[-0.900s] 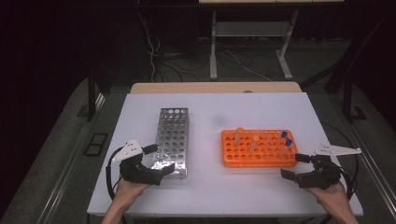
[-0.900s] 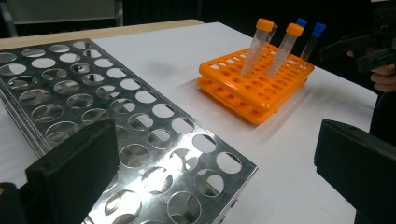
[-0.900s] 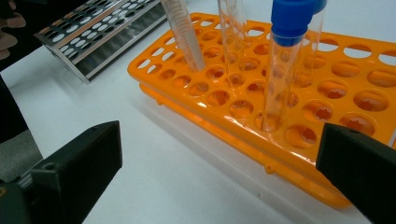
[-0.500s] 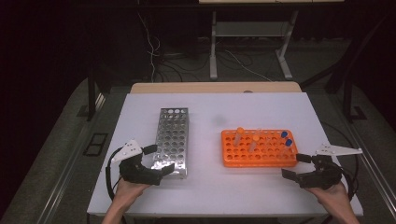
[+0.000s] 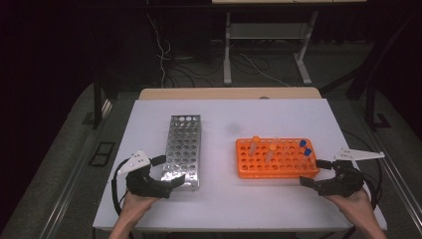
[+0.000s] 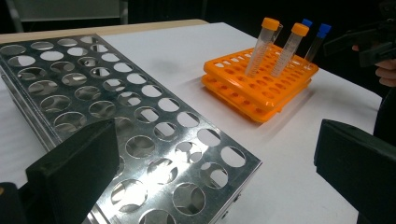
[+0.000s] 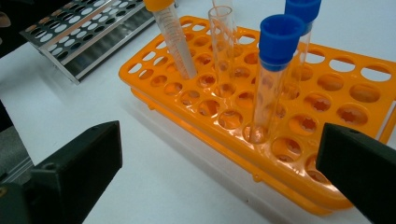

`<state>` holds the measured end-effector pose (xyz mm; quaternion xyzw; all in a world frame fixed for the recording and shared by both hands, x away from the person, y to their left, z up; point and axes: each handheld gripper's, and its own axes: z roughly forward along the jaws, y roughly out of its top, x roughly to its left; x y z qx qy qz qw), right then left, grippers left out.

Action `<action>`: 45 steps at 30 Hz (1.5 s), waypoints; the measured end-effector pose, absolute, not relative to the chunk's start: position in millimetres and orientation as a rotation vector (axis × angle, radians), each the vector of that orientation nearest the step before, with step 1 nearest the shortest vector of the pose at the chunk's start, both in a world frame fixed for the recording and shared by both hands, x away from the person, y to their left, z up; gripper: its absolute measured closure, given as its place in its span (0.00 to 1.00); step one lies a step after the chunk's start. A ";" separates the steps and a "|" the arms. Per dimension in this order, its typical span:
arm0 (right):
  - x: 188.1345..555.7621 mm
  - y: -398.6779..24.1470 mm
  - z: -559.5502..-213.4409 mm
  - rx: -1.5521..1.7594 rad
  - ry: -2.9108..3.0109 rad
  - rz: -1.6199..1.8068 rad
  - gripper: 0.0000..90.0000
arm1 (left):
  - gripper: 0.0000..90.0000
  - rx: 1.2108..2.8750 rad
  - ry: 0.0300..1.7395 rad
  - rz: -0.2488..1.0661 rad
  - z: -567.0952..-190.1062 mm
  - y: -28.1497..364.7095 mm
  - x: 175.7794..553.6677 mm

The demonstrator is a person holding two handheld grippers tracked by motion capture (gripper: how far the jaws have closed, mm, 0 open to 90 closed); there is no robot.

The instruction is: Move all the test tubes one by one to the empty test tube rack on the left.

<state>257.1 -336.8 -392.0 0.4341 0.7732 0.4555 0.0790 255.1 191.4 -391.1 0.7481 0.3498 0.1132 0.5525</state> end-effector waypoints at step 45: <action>293.4 -332.4 -394.5 1.207 2.363 1.208 0.84 | 0.00 1.801 0.806 0.255 -393.0 183.6 254.1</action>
